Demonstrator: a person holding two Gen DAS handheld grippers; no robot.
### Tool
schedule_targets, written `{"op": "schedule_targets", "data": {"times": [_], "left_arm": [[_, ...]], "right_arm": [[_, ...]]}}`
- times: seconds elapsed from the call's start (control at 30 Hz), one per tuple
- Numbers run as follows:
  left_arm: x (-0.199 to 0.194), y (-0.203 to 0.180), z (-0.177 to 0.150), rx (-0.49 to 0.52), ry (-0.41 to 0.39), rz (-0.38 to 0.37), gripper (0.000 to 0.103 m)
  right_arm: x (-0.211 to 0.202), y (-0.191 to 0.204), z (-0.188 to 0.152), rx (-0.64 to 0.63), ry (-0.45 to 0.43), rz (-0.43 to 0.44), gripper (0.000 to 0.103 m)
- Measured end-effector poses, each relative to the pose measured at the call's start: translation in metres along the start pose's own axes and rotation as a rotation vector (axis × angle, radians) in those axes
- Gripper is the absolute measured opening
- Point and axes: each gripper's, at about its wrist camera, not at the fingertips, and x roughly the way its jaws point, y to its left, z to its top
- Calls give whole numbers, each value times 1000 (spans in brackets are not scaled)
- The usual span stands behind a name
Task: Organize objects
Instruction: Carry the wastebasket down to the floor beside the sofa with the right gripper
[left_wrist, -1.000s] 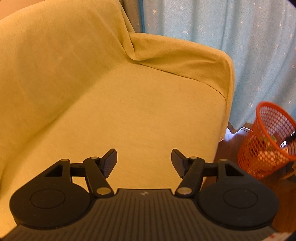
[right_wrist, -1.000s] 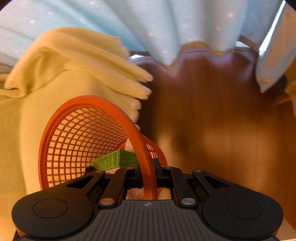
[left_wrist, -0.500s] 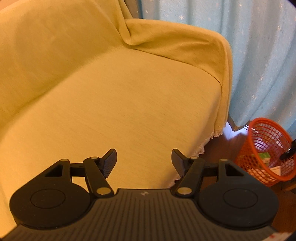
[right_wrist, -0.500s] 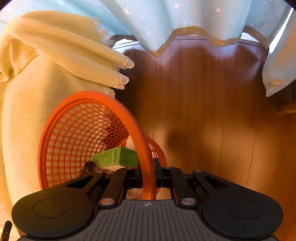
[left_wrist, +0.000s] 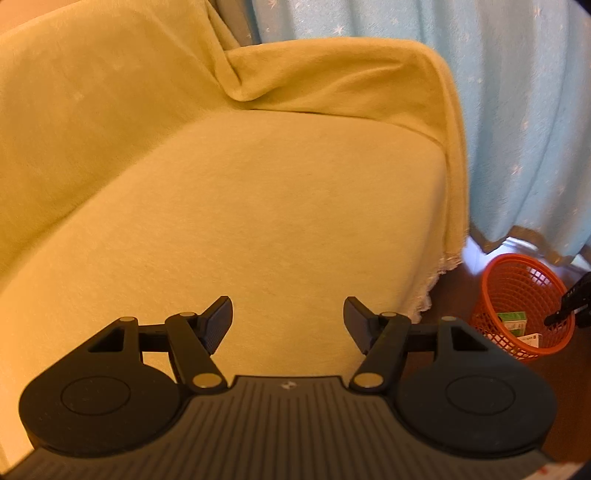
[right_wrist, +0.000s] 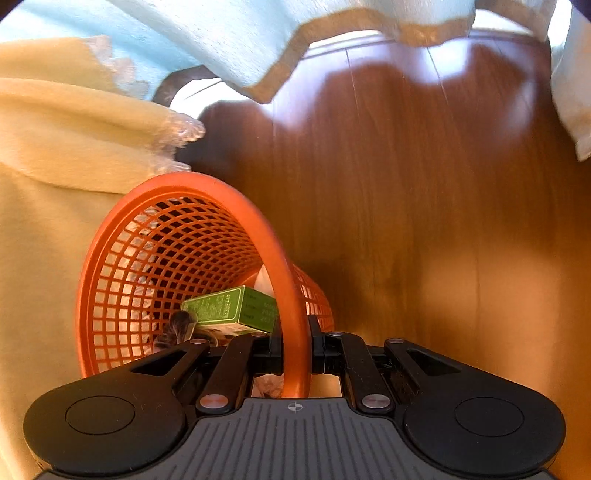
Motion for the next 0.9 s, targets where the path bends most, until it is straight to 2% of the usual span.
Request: {"op": "schedule_targets", "data": {"times": [0.17, 0.3, 0.43, 0.47, 0.53, 0.57, 0.7, 0.9], "left_arm": [[5, 8, -15, 7, -27, 34, 63], [1, 8, -32, 12, -44, 59, 63], [-4, 6, -41, 10, -48, 85, 65], [-7, 6, -42, 6, -50, 84, 67], [-15, 4, -42, -1, -52, 90, 68], [-20, 3, -42, -3, -51, 90, 70], [-47, -6, -45, -5, -65, 97, 81], [-90, -34, -62, -64, -32, 77, 83]], "right_arm": [[47, -12, -7, -27, -38, 37, 7], [71, -19, -19, -72, -49, 89, 17], [71, -28, -24, -110, -68, 134, 23], [67, -28, -25, -130, -73, 134, 26], [55, -27, -27, -182, -108, 120, 46], [47, -26, -28, -208, -123, 115, 49], [13, -27, -34, -272, -152, 131, 51], [-57, -27, -68, -384, -191, 186, 52]]}}
